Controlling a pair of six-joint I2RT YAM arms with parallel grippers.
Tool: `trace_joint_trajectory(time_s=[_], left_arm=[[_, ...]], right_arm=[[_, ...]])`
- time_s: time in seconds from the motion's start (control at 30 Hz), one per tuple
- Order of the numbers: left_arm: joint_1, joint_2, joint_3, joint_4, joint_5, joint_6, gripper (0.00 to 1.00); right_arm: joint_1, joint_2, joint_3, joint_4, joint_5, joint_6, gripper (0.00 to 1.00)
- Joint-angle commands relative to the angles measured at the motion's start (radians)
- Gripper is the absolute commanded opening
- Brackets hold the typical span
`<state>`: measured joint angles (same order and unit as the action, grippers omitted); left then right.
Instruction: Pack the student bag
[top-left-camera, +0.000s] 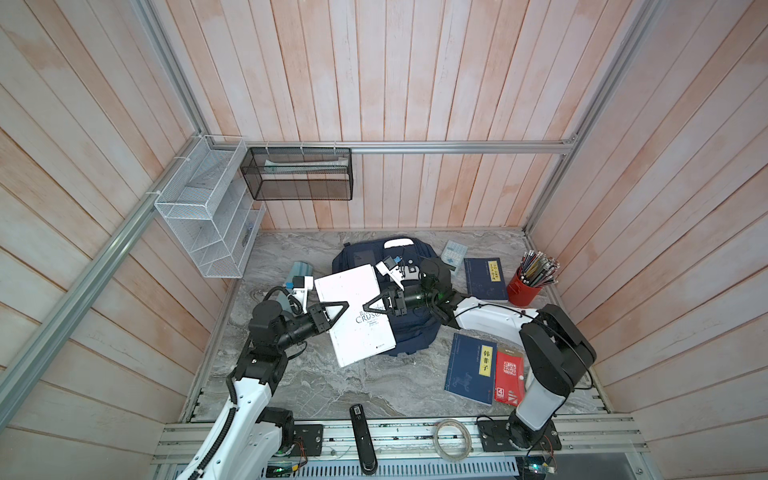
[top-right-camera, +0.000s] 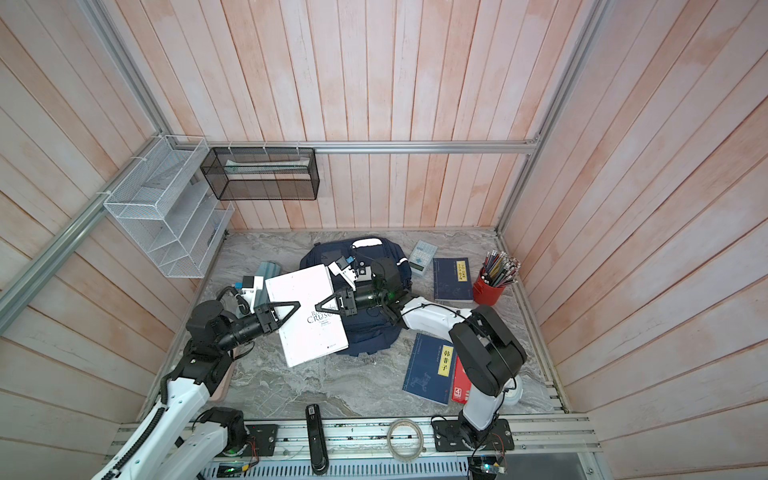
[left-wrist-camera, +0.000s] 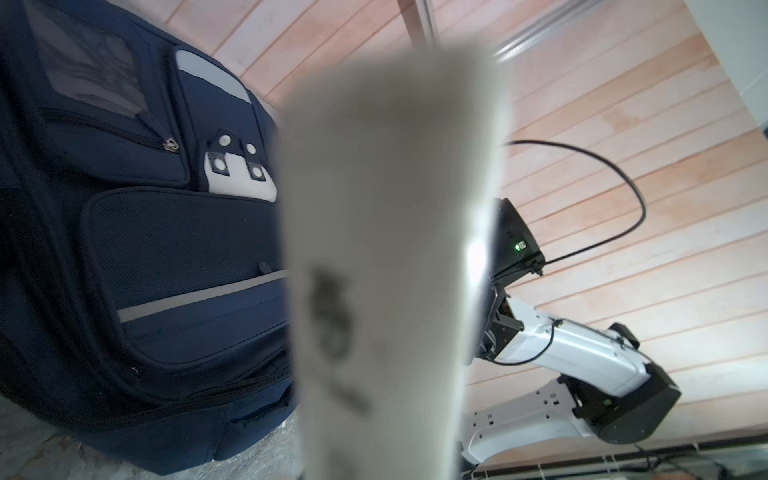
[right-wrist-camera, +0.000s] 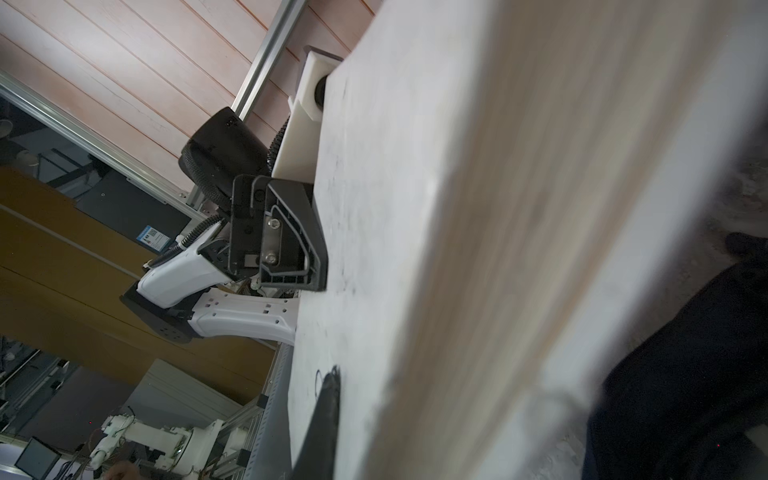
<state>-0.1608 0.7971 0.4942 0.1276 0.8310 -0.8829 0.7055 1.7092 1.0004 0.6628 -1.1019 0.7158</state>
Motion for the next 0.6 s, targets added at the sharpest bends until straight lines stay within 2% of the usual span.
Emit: trace_joint_trajectory(time_s=[0.0, 0.07, 0.13, 0.23, 0.27, 0.33, 0.4, 0.47, 0.53, 0.57], left_arm=[[-0.029, 0.026, 0.044, 0.066, 0.014, 0.026, 0.53], [-0.034, 0.037, 0.064, -0.018, -0.068, 0.095, 0.80], [-0.045, 0.061, 0.094, -0.102, -0.159, 0.162, 0.91], [-0.108, 0.135, 0.145, -0.170, -0.269, 0.266, 0.91], [-0.141, 0.168, 0.165, -0.186, -0.323, 0.290, 0.88], [-0.216, 0.242, 0.219, -0.237, -0.450, 0.348, 0.81], [-0.292, 0.336, 0.296, -0.302, -0.579, 0.422, 0.77], [-0.366, 0.446, 0.379, -0.352, -0.699, 0.496, 0.76], [-0.404, 0.553, 0.444, -0.367, -0.709, 0.562, 0.76], [-0.412, 0.609, 0.475, -0.369, -0.677, 0.595, 0.76]], right_arm=[[-0.019, -0.051, -0.096, 0.038, 0.077, -0.032, 0.00], [-0.062, -0.124, -0.150, 0.016, 0.113, -0.035, 0.00], [-0.111, -0.219, -0.189, -0.080, 0.199, -0.065, 0.00], [-0.196, -0.405, -0.244, -0.291, 0.430, -0.121, 0.00], [-0.224, -0.475, -0.263, -0.359, 0.534, -0.127, 0.00], [-0.278, -0.583, -0.300, -0.443, 0.673, -0.141, 0.00], [-0.354, -0.676, -0.328, -0.493, 0.699, -0.147, 0.00], [-0.441, -0.734, -0.341, -0.541, 0.678, -0.147, 0.00], [-0.511, -0.769, -0.356, -0.574, 0.658, -0.139, 0.00], [-0.545, -0.788, -0.370, -0.575, 0.650, -0.129, 0.00]])
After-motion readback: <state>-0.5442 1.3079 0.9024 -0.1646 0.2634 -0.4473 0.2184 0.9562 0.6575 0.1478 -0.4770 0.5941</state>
